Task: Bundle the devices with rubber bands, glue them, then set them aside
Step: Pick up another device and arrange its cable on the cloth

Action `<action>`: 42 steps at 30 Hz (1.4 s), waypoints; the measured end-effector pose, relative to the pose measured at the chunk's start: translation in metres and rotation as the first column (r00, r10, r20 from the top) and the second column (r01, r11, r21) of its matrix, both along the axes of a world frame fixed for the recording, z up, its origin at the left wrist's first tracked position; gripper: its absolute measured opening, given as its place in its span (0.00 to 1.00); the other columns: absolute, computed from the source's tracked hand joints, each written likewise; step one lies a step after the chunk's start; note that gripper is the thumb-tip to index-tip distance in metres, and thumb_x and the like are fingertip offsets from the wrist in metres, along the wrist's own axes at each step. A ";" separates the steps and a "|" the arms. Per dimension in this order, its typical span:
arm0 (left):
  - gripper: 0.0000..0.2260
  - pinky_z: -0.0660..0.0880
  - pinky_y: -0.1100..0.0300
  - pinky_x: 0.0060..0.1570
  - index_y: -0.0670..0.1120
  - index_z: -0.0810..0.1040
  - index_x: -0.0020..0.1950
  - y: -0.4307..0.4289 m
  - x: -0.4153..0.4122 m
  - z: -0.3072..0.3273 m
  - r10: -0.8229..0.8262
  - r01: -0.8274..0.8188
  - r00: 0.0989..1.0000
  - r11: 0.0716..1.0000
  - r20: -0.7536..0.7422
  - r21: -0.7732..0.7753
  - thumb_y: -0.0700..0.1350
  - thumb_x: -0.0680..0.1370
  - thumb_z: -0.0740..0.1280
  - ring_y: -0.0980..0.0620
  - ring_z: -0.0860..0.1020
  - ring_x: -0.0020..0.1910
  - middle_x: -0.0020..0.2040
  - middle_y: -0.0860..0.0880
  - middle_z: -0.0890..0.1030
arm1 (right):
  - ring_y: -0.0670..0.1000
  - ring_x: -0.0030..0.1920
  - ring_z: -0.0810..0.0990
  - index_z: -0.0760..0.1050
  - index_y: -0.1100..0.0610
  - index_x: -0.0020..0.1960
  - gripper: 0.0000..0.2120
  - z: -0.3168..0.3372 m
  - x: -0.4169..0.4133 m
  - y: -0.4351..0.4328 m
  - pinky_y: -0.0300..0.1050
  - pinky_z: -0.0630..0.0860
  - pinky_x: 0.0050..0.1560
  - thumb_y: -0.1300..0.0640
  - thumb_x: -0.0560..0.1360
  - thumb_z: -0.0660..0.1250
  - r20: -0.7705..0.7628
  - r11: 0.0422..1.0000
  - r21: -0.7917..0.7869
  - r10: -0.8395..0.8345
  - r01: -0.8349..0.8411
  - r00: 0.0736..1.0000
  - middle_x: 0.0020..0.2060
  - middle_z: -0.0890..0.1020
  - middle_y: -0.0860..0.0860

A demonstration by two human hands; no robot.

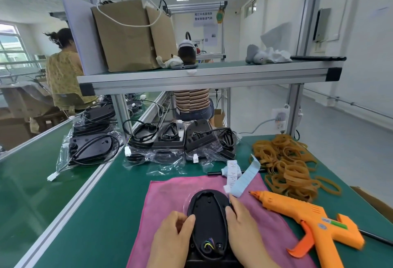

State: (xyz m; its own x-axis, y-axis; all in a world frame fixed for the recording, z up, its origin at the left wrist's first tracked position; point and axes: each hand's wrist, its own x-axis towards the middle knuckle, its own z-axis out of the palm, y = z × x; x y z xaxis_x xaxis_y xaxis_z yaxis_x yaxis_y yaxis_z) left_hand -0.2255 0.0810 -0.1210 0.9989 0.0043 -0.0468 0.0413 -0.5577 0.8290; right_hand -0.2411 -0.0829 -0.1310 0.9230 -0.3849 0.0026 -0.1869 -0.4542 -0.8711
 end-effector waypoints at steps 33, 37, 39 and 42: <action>0.10 0.75 0.62 0.41 0.52 0.84 0.42 -0.039 0.062 0.046 -0.028 0.061 0.996 0.911 0.087 -0.408 0.49 0.80 0.65 0.60 0.81 0.38 0.41 0.53 0.85 | 0.44 0.41 0.83 0.85 0.55 0.45 0.15 0.064 0.079 -0.062 0.37 0.79 0.40 0.62 0.81 0.61 0.316 0.797 0.592 -0.090 -0.122 0.945 0.42 0.85 0.51; 0.19 0.72 0.58 0.41 0.46 0.85 0.48 -0.054 0.071 0.062 -0.271 0.080 0.934 0.793 -0.233 -0.604 0.59 0.80 0.62 0.54 0.80 0.38 0.43 0.49 0.85 | 0.39 0.36 0.77 0.85 0.51 0.40 0.17 0.069 0.044 -0.024 0.32 0.74 0.37 0.65 0.80 0.62 0.394 0.869 0.370 0.173 -0.328 0.903 0.39 0.84 0.45; 0.15 0.74 0.59 0.37 0.43 0.83 0.48 -0.056 0.074 0.064 -0.353 0.083 0.904 0.696 -0.239 -0.713 0.54 0.79 0.66 0.50 0.79 0.37 0.42 0.44 0.82 | 0.37 0.37 0.77 0.84 0.51 0.41 0.16 0.065 0.036 -0.019 0.31 0.73 0.39 0.65 0.80 0.62 0.339 0.875 0.304 0.270 -0.377 0.901 0.40 0.84 0.43; 0.10 0.73 0.57 0.35 0.40 0.78 0.46 -0.055 0.076 0.060 -0.312 0.063 0.935 0.613 -0.168 -0.787 0.45 0.72 0.71 0.48 0.76 0.33 0.37 0.41 0.79 | 0.40 0.42 0.81 0.82 0.54 0.40 0.15 0.063 0.032 -0.020 0.33 0.75 0.40 0.66 0.79 0.62 0.256 0.881 0.331 0.262 -0.339 0.930 0.40 0.85 0.46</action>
